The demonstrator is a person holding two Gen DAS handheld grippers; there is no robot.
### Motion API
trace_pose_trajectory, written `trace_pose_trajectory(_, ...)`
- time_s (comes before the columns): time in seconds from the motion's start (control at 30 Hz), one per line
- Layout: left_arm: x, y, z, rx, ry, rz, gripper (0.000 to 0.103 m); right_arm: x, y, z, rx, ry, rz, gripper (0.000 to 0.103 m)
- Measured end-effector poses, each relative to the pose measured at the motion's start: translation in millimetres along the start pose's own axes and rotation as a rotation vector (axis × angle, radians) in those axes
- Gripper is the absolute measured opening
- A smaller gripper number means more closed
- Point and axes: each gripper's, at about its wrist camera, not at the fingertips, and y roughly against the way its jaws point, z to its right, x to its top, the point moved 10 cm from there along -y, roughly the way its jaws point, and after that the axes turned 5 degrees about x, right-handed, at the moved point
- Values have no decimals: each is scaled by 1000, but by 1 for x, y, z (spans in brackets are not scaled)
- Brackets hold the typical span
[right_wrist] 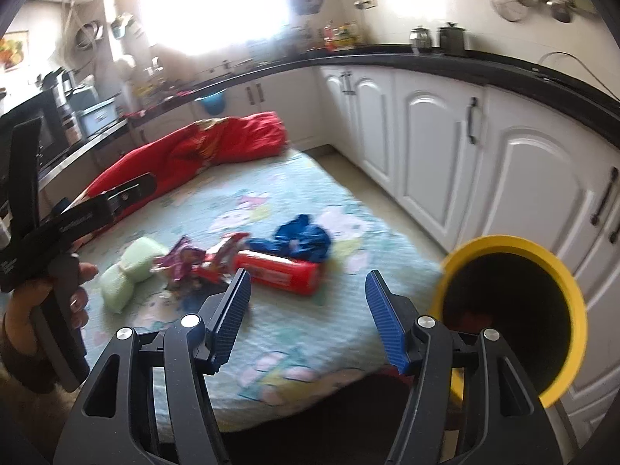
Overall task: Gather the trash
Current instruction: 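Move both open tools back toward the trash on the sheet, then grasp the green mesh scrubber with the left tool while the right tool grasps a brown candy wrapper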
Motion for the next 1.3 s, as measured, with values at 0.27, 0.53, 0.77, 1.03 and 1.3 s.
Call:
trace_pose_trajectory(0.27,-9,-4,-50,66,30,-24,92,-8,-44,-37,63,79,-84,50)
trace_pose_trajectory(0.53,-31,-18,-88,108,26,-99,92,-24,-89,-53,82,120,-172,42)
trace_pose_trajectory(0.77,-62,-35,-99,104,-5,-200,92,-32,-117,-53,86,120,-223,38)
trace_pose_trajectory(1.03,-82,-44,-109,127,-25,-250,92,-39,-130,-52,84,128,-250,21)
trace_pose_trajectory(1.3,-104,-51,-112,110,-28,-311,81,-46,-121,-51,101,128,-257,18)
